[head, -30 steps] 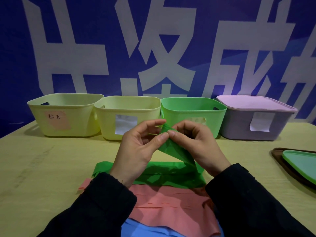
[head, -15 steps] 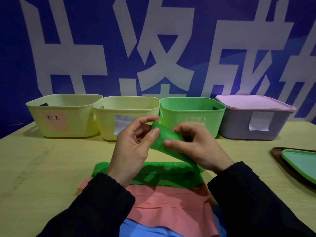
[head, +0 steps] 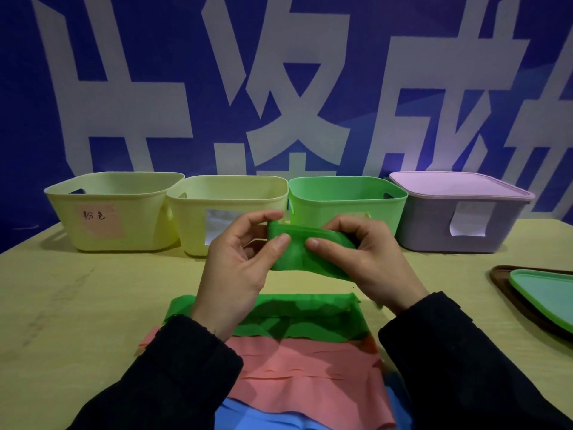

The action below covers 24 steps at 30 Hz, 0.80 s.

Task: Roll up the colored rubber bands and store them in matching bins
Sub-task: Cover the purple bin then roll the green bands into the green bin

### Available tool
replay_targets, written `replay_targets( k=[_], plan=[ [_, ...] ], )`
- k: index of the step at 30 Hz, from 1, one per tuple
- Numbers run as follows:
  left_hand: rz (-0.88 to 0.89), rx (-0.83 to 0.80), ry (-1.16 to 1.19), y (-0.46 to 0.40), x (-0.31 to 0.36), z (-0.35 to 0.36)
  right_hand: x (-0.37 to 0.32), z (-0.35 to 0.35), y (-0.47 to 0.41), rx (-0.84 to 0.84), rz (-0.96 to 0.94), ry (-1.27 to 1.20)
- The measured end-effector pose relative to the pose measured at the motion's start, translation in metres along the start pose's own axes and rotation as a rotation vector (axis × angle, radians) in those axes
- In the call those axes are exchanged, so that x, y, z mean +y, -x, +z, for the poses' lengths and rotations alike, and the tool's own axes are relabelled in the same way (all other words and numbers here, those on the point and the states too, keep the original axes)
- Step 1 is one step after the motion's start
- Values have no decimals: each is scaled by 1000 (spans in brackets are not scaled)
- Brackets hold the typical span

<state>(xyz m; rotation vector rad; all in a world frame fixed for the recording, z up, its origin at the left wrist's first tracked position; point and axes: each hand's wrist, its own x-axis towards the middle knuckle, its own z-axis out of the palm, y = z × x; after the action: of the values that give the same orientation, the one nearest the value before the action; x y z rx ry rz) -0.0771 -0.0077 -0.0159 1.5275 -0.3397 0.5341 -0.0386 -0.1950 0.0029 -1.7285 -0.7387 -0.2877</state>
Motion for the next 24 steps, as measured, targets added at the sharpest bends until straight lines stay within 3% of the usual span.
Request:
replay_targets(
  k=[7,24],
  plan=[
    [-11,104,-25,-5,1,-6,2,-4,-2,34,22,2],
    [-47,73,-22,-3,-1,-6,5,-3,-1,49,37,-38]
  ],
)
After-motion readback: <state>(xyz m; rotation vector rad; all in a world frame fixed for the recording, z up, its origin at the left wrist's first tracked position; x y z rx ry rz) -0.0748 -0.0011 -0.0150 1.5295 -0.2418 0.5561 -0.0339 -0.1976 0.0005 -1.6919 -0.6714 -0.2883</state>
